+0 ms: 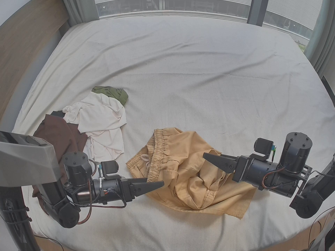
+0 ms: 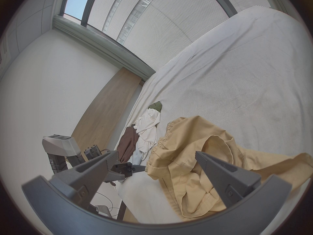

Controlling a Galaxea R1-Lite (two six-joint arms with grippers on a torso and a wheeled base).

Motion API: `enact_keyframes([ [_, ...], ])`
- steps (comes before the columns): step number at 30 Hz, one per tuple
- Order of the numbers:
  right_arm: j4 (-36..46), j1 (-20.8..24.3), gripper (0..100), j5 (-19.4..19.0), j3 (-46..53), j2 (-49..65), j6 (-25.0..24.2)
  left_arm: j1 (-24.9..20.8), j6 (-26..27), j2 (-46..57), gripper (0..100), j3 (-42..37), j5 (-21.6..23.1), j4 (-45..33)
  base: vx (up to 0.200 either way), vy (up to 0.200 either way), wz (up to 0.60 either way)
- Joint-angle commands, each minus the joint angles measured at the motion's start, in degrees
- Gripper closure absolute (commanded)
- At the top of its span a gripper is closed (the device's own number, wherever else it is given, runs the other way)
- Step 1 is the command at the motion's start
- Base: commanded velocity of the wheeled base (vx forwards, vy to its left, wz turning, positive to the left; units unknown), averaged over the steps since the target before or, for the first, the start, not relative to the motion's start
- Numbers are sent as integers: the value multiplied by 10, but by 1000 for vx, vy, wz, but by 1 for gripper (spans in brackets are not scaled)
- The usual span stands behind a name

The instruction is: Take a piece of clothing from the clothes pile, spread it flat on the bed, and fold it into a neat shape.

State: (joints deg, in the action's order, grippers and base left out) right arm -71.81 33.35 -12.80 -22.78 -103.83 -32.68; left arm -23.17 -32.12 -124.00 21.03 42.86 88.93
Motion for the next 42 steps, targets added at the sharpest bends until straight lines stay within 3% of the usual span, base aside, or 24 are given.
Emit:
enact_keyframes([
  [1, -6, 0, 0, 0, 0, -11, 0, 3, 12, -44, 0, 44, -11, 1, 0, 0, 0],
  [9, -6, 0, 0, 0, 0, -14, 0, 3, -2, -66, 0, 123, -95, 1, 0, 0, 0],
  [25, -5, 0, 0, 1, 1, -14, 1, -12, -65, -60, 0, 192, -103, 1, 0, 0, 0],
  [31, -6, 1, 0, 1, -1, -15, 1, -8, -65, -61, 0, 183, -99, 1, 0, 0, 0],
  [32, -6, 1, 0, 1, -1, -16, 1, -8, -65, -62, 100, 178, -99, 1, 0, 0, 0],
  [42, -7, 5, 0, 1, 1, -17, 0, -11, -65, -59, 100, 160, -99, 1, 0, 0, 0],
])
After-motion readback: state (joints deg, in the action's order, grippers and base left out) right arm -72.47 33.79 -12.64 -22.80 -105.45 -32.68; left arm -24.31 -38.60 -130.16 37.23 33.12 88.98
